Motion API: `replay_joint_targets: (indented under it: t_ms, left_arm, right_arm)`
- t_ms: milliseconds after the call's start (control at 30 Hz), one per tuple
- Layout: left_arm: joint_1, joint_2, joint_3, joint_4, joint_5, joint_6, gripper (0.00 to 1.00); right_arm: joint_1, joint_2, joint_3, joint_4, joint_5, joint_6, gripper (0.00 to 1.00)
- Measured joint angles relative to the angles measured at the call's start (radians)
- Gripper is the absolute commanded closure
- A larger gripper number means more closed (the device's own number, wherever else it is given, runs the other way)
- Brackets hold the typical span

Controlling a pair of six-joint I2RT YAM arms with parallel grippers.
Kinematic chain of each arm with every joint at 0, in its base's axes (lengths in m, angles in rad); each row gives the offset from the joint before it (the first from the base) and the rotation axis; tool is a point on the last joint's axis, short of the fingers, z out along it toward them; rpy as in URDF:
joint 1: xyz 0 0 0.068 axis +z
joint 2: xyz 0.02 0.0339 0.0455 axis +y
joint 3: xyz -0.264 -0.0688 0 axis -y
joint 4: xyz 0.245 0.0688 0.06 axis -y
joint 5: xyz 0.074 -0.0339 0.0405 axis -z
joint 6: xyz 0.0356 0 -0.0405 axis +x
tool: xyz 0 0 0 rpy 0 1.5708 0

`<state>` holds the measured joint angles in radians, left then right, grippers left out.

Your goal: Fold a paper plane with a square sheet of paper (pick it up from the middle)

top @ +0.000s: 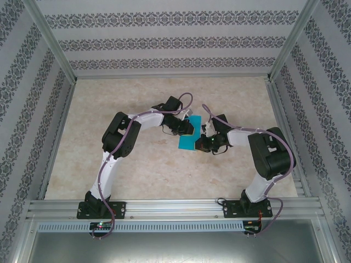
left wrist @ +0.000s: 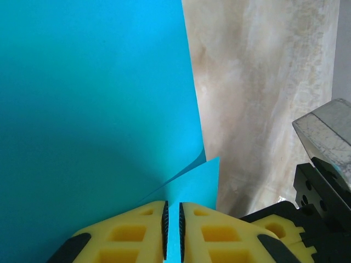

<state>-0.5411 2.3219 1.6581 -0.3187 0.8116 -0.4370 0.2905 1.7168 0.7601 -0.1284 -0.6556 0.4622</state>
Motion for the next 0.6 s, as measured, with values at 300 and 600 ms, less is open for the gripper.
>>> replay_joint_targets:
  t_ms: [300,600]
  left_arm:
    - [0.000,0.000,0.000,0.000,0.008,0.000,0.81]
    - [0.001,0.000,0.000,0.000,0.011,0.000,0.81]
  right_arm:
    - [-0.014,-0.039,-0.045,-0.003,-0.016,0.019,1.00]
    - [-0.010,-0.063,0.018,-0.048,-0.039,0.071,1.00]
